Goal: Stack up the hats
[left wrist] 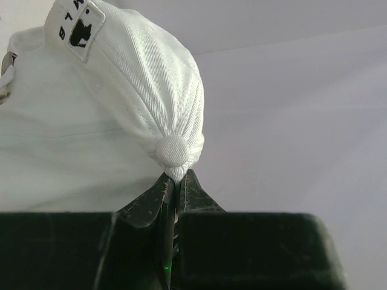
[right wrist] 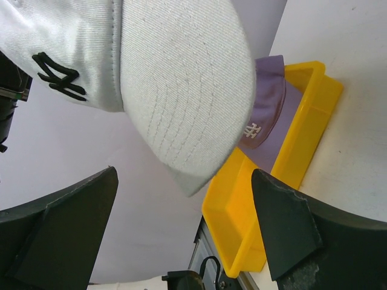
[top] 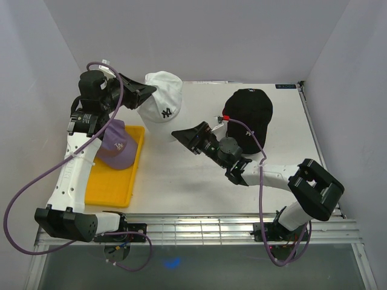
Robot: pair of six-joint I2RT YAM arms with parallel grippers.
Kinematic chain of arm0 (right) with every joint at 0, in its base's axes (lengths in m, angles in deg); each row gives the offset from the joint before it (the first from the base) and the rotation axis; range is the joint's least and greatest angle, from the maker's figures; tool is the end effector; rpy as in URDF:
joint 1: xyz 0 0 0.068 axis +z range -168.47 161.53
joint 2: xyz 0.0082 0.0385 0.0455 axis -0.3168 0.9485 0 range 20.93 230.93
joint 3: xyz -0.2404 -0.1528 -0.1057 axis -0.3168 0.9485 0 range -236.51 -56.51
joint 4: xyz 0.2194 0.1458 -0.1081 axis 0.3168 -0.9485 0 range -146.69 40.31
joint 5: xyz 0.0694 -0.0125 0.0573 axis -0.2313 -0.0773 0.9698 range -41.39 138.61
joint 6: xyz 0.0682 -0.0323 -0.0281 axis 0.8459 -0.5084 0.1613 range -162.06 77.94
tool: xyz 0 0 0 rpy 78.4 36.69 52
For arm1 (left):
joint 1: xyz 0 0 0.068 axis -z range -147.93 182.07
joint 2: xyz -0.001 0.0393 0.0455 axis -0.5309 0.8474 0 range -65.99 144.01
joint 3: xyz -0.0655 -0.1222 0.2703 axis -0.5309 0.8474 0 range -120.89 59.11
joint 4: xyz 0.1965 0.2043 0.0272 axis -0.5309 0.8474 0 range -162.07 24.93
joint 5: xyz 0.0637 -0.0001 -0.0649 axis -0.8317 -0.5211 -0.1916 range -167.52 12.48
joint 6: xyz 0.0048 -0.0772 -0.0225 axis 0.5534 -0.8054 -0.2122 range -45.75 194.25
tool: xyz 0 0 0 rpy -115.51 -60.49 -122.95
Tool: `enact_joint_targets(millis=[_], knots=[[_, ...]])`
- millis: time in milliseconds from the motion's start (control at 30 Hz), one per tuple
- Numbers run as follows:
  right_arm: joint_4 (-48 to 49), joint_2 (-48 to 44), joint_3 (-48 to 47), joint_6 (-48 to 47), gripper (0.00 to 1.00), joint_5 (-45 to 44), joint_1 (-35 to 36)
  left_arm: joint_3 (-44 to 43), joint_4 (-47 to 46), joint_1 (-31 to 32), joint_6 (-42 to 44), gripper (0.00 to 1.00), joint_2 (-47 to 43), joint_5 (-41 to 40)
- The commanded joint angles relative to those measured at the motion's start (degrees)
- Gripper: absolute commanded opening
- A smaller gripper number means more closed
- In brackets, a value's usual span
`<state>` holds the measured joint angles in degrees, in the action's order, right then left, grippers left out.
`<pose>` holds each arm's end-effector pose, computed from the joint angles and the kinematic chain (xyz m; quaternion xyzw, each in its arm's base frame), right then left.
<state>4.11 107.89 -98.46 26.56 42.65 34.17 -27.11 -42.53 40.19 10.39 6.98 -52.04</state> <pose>0.2357 0.2968 0.2826 0.1294 0.6381 0.6442 0.4013 0.3062 -0.0740 0.4782 -0.2479 0.7518 -0.4865 0.3696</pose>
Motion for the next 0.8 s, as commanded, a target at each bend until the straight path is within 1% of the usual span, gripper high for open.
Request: enact_joint_targets(millis=[0, 300, 433, 567, 733, 767], knots=[[5.2, -0.7, 0.6, 0.1, 0.96, -2.7, 0.4, -2.1, -1.8, 0.6, 0.4, 0.00, -1.0, -0.8], [9.7, 2.9, -1.9, 1.1, 0.96, -2.6, 0.4, -0.7, -2.0, 5.7, -0.2, 0.00, -0.3, -3.1], [12.7, 4.1, -0.6, 2.8, 0.95, -3.0, 0.4, -1.1, -1.9, 6.9, -0.2, 0.00, 0.2, -3.9], [17.7, 4.4, 1.9, 4.4, 0.93, -4.1, 0.4, -0.7, -1.9, 7.3, 0.0, 0.00, 0.4, -4.1], [17.6, 2.2, 2.8, 3.2, 0.89, -5.1, 0.4, 2.2, -2.2, 7.5, 0.0, 0.00, -0.7, -4.6], [17.0, 1.6, 3.3, 2.7, 0.87, -5.7, 0.4, 2.5, -2.2, 7.5, 0.1, 0.00, -0.9, -4.6]])
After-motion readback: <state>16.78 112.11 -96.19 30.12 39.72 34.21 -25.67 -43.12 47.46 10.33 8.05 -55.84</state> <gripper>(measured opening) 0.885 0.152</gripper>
